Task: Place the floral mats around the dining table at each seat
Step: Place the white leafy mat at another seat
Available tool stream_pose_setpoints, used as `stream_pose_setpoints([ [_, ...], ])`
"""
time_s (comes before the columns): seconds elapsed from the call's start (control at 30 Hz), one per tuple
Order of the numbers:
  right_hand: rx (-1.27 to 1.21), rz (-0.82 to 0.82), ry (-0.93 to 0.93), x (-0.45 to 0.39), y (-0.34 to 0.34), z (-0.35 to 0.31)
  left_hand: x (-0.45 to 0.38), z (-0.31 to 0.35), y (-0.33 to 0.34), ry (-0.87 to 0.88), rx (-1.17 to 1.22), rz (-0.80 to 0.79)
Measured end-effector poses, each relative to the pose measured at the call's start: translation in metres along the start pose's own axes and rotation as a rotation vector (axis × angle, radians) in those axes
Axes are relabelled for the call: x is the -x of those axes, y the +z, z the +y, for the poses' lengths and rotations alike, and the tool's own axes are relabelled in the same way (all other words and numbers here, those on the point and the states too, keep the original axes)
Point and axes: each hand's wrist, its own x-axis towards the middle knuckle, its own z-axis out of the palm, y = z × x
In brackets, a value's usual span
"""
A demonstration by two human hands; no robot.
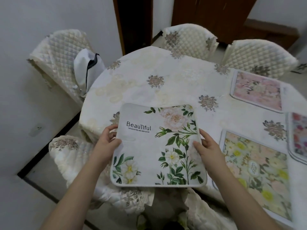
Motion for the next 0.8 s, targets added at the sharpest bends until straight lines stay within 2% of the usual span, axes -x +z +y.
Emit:
stream_pose_setpoints([
  [0.3,-0.087,0.018,0.006,-0.011,-0.02,0.02,-0.019,0.0,0.023,-0.047,-0.127,0.007],
  [0.6,-0.174,0.04,0.065,-0.031,-0.004,0.032,-0.026,0.007,0.026,-0.073,-0.09,0.072],
  [0.8,-0.179,0.08,0.085,-0.03,0.0,0.033,-0.044,0.005,0.013,-0.072,-0.111,-0.003],
])
